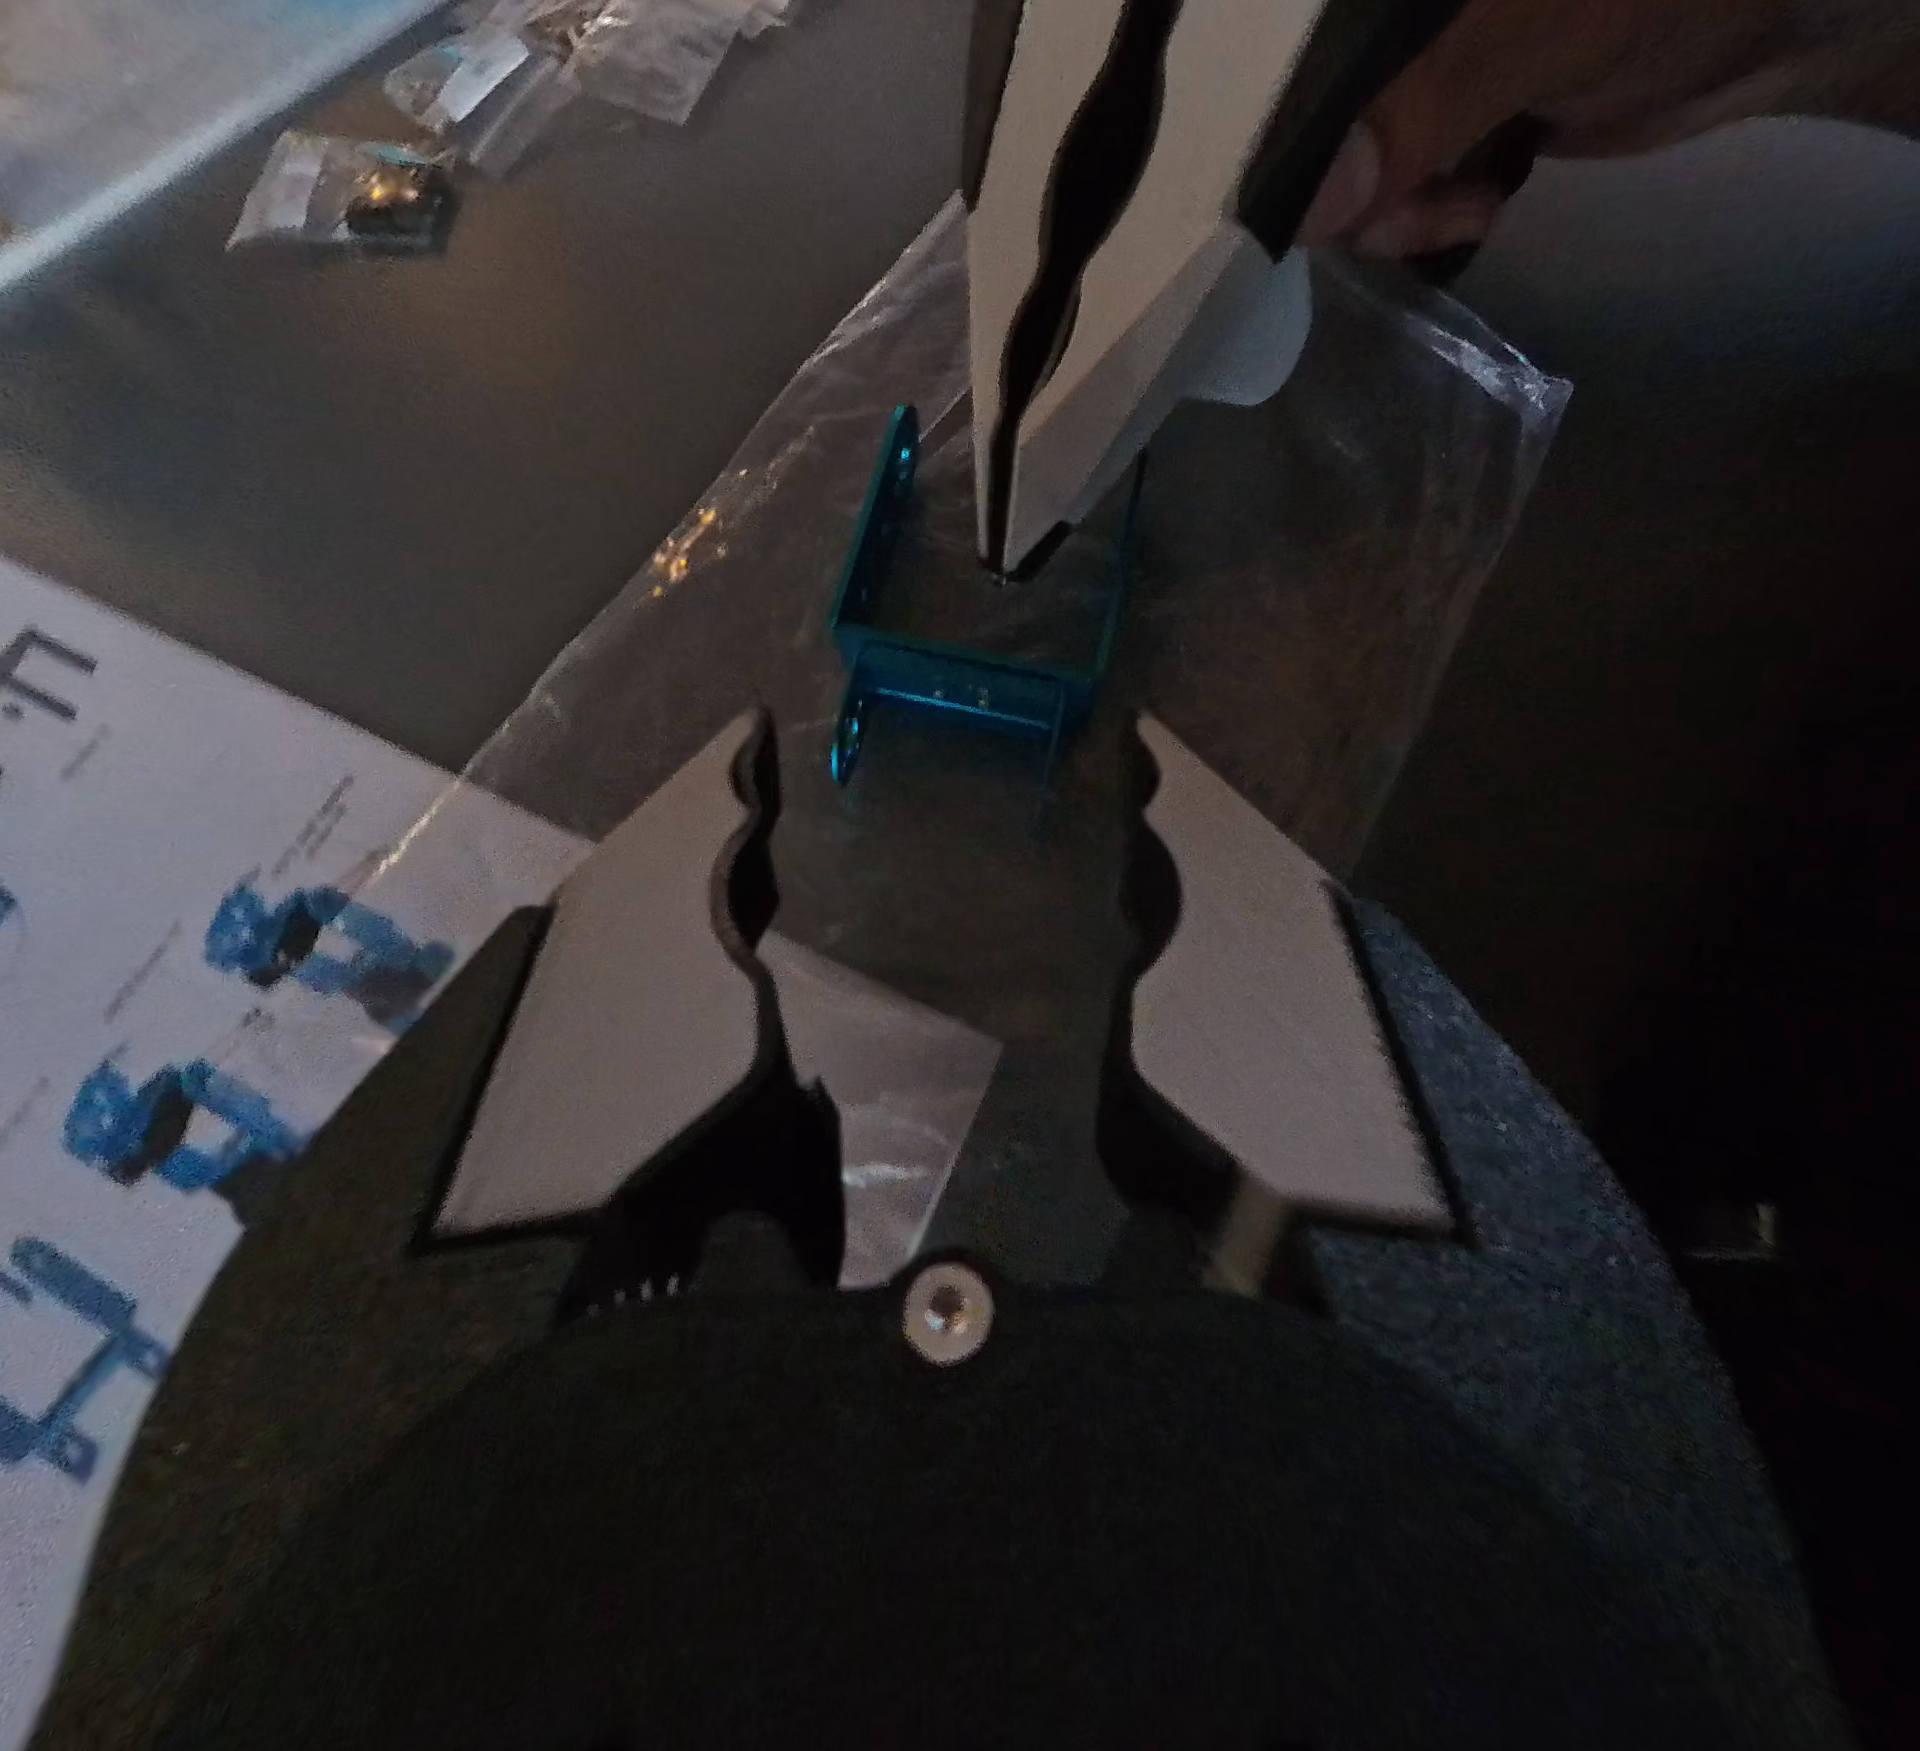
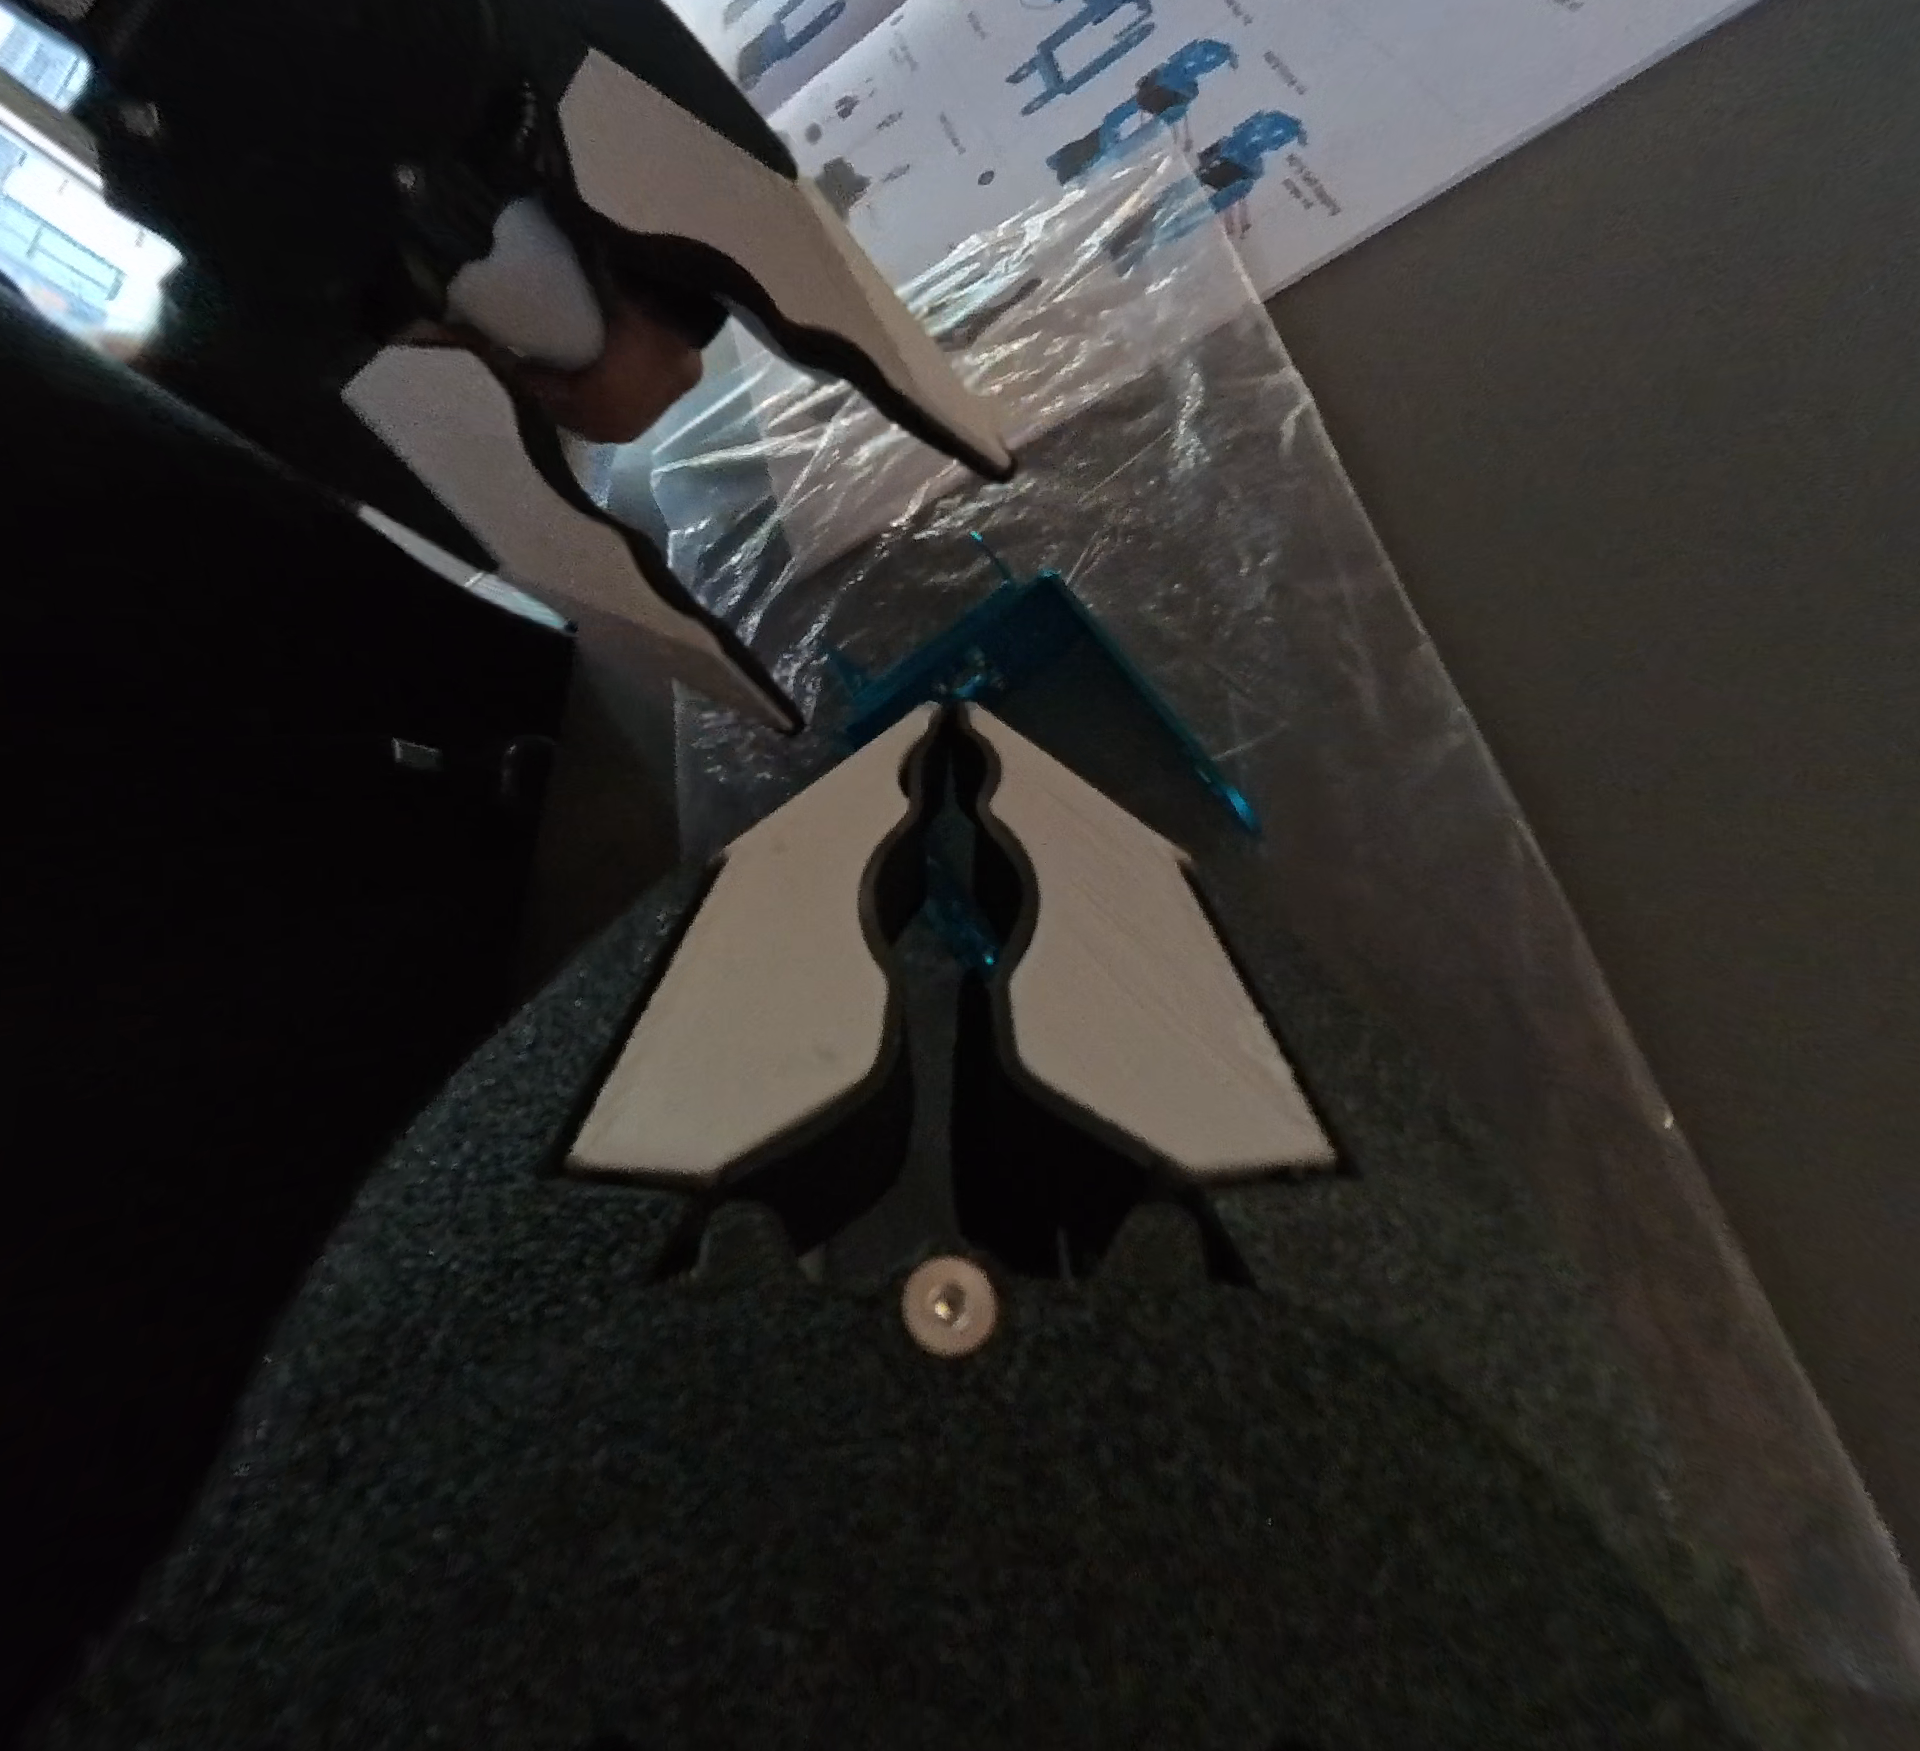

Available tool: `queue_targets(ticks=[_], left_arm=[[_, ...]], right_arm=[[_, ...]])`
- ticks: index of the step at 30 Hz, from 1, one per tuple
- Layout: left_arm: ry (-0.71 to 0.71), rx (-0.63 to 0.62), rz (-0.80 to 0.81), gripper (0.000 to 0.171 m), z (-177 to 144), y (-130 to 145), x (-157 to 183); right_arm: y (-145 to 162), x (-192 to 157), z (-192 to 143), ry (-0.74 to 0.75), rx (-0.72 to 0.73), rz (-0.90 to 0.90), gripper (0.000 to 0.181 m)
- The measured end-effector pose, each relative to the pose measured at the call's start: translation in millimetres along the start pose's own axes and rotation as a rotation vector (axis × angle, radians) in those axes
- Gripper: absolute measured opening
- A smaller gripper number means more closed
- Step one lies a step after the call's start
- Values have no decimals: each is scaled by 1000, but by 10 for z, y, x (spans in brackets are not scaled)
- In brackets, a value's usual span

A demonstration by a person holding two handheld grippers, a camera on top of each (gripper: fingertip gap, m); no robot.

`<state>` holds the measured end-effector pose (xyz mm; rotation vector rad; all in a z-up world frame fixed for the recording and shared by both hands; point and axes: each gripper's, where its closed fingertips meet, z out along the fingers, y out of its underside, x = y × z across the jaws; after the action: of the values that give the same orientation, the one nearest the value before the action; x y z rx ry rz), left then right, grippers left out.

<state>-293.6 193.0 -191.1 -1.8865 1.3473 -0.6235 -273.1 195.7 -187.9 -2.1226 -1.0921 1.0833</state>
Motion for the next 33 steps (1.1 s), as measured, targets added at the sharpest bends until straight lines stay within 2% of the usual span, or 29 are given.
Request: queue_targets(ticks=[2,3,8,17,19,21,25,29,33], left_arm=[[12,4,-31,50,-62,20,54],[30,0,-42,49,-72,27,106],[90,-49,-47,50,40,59,288],[98,-86,-16,50,132,98,324],[88,-81,-17,49,136,93,301],[99,-78,-26,48,139,88,309],[102,-82,-8,49,149,89,323],[86,-91,5,48,140,109,326],[79,-94,5,49,136,139,343]], right_arm=[[-9,3,17,8,-17,-43,0],[1,17,31,15,-35,-59,0],[9,-5,109,-32,-67,-79,0],[17,43,70,-21,-87,-88,0],[77,47,38,-27,-134,-125,2],[137,147,31,45,-185,-201,4],[176,68,89,5,-240,-257,12],[165,67,139,50,-287,-378,10],[190,75,185,42,-331,-389,10]])
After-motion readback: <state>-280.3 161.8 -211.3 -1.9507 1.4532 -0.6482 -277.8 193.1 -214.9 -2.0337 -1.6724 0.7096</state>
